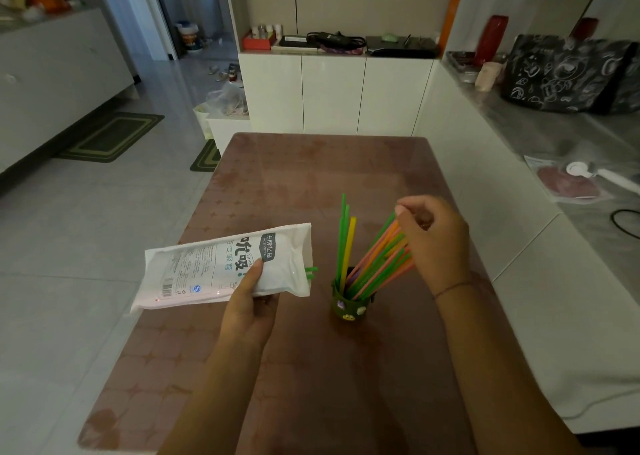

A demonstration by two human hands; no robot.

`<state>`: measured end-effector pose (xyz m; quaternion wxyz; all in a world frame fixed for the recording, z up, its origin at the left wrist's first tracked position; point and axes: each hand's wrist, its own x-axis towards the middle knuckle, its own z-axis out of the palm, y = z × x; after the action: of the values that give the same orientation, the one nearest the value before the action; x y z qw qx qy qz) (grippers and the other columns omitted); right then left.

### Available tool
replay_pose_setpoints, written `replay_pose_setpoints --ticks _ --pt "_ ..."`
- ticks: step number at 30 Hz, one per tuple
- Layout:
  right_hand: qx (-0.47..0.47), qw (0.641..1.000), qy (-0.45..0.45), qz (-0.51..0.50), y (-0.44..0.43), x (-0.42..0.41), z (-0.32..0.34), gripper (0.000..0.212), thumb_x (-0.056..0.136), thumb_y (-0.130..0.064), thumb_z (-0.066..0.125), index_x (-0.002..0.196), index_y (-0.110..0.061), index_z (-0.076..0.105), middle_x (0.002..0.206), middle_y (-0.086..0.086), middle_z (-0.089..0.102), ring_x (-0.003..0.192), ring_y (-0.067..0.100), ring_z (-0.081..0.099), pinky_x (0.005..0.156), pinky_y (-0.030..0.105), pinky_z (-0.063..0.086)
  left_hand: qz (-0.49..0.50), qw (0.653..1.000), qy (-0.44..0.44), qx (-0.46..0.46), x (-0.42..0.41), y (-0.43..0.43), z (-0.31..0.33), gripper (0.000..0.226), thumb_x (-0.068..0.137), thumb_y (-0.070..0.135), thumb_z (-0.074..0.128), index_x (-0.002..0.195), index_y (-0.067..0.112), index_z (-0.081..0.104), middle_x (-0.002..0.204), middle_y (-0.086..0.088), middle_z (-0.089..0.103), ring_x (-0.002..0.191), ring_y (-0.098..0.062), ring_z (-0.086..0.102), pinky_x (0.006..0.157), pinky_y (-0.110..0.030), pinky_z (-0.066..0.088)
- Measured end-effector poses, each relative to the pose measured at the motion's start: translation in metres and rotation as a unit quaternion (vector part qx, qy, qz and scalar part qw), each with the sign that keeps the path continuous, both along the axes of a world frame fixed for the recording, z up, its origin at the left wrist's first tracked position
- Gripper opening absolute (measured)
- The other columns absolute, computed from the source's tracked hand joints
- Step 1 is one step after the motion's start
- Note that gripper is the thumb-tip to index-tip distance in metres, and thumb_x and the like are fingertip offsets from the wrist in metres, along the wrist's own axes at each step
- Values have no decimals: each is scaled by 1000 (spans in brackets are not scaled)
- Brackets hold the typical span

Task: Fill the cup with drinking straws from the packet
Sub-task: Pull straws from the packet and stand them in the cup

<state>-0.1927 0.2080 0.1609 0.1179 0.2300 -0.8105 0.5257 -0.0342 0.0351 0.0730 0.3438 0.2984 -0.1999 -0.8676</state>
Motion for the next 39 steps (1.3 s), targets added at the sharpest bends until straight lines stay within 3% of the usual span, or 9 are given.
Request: replay_pose_setpoints --ticks 6,10,12,17,22,26,29,32,39 --pt "-165 946 -256 112 -34 62 -25 16 89 -17 56 83 -27 66 83 -8 67 84 11 63 78 25 51 -8 997 -21 -73 -5 12 18 36 85 1 64 113 23 60 113 -2 71 102 -17 68 84 -36 57" --pt "-271 783 -554 78 -39 61 -53 17 93 -15 48 85 -14 62 85 4 60 81 17 56 77 32 48 -20 991 -54 -121 -4 19 24 53 79 5 70 128 18 55 116 -3 70 104 -18 68 81 -33 59" --pt "-298 713 -625 105 -36 59 -61 19 94 -20 46 92 -11 63 94 7 61 87 19 55 78 32 48 -32 983 -73 -166 -3 22 25 57 79 7 70 132 17 53 118 -3 70 105 -19 68 79 -31 59" --pt "-318 642 -685 131 -34 58 -67 34 96 -35 38 97 -11 62 99 8 61 87 23 56 76 37 49 -54 950 -128 -279 -4 32 29 53 75 10 74 125 17 58 114 -2 71 102 -17 68 84 -36 57" --pt "-325 642 -682 132 -34 57 -68 29 96 -28 41 87 -10 62 88 10 58 83 23 53 75 39 49 -59 941 -132 -307 -7 33 30 51 75 9 73 124 14 58 115 -4 70 101 -18 68 79 -30 58" --pt "-325 673 -651 132 -33 55 -62 23 94 -15 42 82 -7 60 82 11 58 77 22 55 70 37 46 -70 946 -138 -283 -3 27 25 46 76 17 73 118 29 58 115 -1 70 105 -20 67 85 -41 57" --pt "-293 717 -613 157 -33 52 -62 21 94 -13 43 90 -6 63 89 11 61 80 22 57 60 31 48 -83 951 -144 -262 1 24 20 45 81 19 71 121 30 56 112 1 71 101 -19 69 75 -38 58" --pt "-229 784 -551 168 -33 53 -65 17 93 -10 48 97 -7 64 89 5 65 87 22 60 71 30 52 -73 963 -138 -220 2 22 17 46 84 18 68 127 27 54 115 1 70 104 -19 67 72 -34 58" --pt "-125 881 -426 162 -28 54 -63 10 87 -4 58 85 -10 65 62 3 61 46 6 52 48 23 45 -55 981 -109 -151 -1 17 13 42 85 15 66 124 27 55 107 4 73 96 -14 70 71 -31 58"
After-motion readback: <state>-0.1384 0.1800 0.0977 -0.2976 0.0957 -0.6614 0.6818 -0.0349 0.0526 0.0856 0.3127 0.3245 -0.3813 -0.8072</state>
